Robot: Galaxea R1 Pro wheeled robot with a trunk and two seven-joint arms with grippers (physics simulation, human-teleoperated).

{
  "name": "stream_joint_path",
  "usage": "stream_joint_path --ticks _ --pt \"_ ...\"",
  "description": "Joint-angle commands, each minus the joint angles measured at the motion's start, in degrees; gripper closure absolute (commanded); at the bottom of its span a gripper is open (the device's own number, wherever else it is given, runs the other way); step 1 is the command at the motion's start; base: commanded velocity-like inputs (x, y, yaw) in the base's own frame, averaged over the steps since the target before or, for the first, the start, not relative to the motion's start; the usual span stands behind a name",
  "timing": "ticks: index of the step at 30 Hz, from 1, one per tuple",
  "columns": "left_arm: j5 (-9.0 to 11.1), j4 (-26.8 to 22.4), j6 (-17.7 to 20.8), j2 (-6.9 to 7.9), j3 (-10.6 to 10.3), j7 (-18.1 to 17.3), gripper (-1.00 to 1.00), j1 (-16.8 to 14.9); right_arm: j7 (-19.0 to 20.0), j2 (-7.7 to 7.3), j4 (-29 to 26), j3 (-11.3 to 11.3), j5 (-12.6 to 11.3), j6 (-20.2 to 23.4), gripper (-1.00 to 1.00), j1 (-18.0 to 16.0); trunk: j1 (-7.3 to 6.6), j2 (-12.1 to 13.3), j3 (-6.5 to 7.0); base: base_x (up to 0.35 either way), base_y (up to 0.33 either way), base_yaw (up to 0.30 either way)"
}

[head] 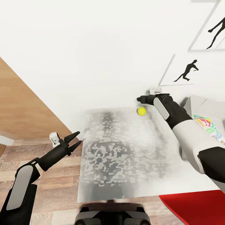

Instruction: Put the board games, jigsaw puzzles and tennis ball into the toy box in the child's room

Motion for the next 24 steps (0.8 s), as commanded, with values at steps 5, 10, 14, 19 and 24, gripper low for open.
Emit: stream_joint_path --ticks 5,10,14,19,24 --pt "-0.43 0.0 0.25 -0.01 0.07 -0.44 -1.0 -0.04 -0.54 -0.08 -0.07 0.38 -0.6 0.14 -1.0 0.0 0.03 -0.1 -0.49 0.0 0.0 0.0" --pt "-0.43 0.0 0.25 -0.01 0.07 -0.43 -1.0 -0.04 -0.53 -0.09 -0.06 0.39 -0.6 0.14 -1.0 0.03 0.03 -0.1 -0.93 0.0 0.0 0.0" --pt "-0.43 0.0 0.25 -0.01 0.07 -0.43 -1.0 -0.04 -0.53 -0.09 -0.06 0.4 -0.6 0.14 -1.0 0.06 0.03 -0.1 -1.29 0.0 0.0 0.0" --pt "-0.43 0.0 0.25 -0.01 0.07 -0.43 -1.0 -0.04 -0.52 -0.09 -0.06 0.4 -0.6 0.13 -1.0 0.2 0.03 -0.1 -1.75 0.0 0.0 0.0" --pt "-0.43 0.0 0.25 -0.01 0.07 -0.43 -1.0 -0.04 -0.52 -0.09 -0.06 0.41 -0.6 0.14 -1.0 0.32 0.03 -0.1 -2.12 0.0 0.0 0.0"
